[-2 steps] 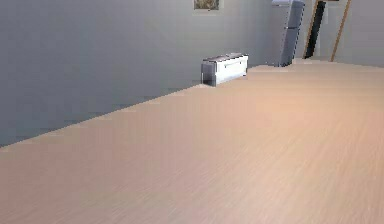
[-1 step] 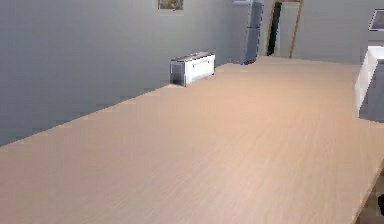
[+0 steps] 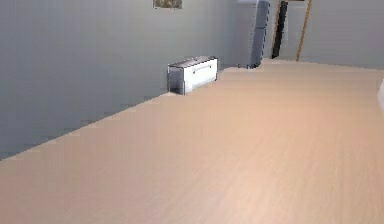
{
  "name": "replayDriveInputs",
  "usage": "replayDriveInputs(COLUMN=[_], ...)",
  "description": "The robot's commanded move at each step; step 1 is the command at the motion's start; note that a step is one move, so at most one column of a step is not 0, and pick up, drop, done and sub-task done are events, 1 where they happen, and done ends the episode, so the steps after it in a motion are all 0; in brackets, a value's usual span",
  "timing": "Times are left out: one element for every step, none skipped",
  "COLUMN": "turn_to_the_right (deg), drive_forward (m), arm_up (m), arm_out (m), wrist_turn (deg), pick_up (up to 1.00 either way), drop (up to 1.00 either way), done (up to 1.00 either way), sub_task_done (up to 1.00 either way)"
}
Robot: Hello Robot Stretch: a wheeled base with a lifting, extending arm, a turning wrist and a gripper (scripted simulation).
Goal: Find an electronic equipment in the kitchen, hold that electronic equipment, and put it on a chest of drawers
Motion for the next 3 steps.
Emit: replayDriveInputs(turn_to_the_right=[36.0, 0.0, 0.0], drive_forward=[0.00, 0.05, 0.65], arm_up=[0.00, 0.00, 0.00], arm_out=[0.00, 0.00, 0.00], wrist_turn=[0.0, 0.0, 0.0], pick_up=[0.00, 0.00, 0.00], drop=[0.00, 0.00, 0.00], done=[0.00, 0.00, 0.00], sub_task_done=[0.00, 0.00, 0.00])
